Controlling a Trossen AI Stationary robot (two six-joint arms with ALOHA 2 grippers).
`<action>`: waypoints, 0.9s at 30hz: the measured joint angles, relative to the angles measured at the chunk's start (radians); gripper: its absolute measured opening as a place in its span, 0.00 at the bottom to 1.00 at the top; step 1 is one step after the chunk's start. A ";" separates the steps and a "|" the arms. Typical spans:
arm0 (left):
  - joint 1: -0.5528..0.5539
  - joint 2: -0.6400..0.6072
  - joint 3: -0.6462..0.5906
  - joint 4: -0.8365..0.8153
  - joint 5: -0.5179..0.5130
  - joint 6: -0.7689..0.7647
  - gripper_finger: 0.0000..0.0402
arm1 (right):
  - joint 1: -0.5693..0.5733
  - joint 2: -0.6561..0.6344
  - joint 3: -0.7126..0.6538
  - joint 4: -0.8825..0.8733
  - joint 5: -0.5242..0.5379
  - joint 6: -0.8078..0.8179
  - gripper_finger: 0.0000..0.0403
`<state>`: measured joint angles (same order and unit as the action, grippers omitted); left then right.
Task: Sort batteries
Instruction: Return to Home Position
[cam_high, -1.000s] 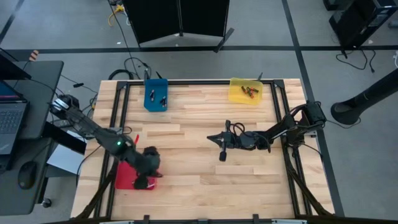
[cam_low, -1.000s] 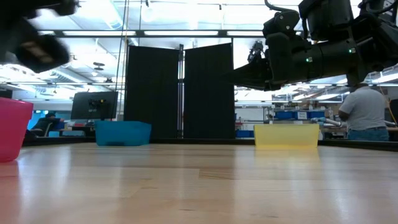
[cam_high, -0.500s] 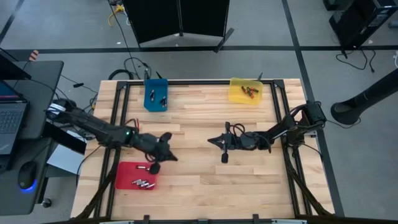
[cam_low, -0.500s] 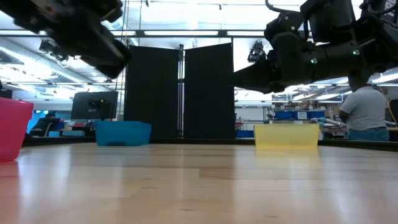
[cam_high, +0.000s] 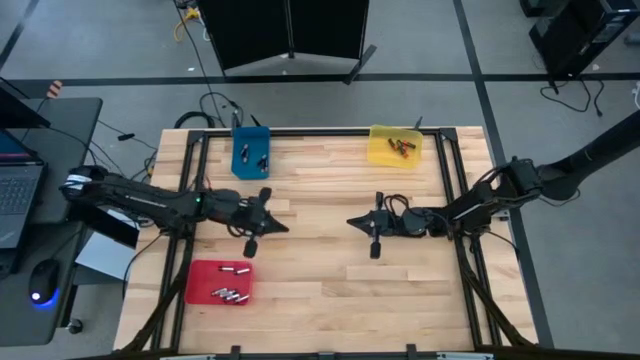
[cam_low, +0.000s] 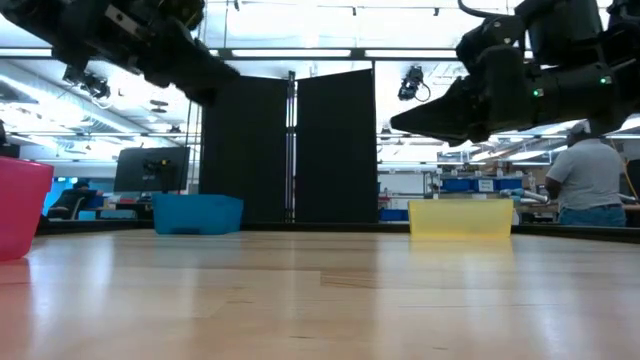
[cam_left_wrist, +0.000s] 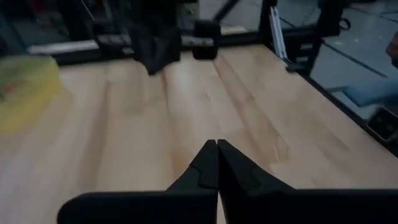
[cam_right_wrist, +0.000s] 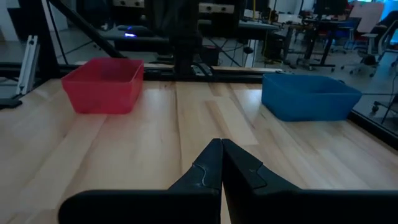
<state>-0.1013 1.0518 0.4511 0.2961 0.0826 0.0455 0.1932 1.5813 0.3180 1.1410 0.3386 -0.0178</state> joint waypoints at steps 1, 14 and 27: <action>0.008 -0.023 0.000 -0.007 -0.007 0.007 0.01 | 0.000 -0.014 -0.010 0.000 0.000 0.003 0.04; 0.092 -0.245 -0.290 0.342 -0.018 -0.039 0.01 | -0.025 -0.088 -0.079 0.000 0.000 0.026 0.04; 0.115 -0.709 -0.375 0.007 -0.151 -0.030 0.01 | -0.026 -0.091 -0.079 -0.022 -0.006 0.039 0.04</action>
<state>0.0139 0.3427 0.0756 0.3027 -0.0681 0.0154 0.1677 1.4902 0.2390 1.1195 0.3321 0.0216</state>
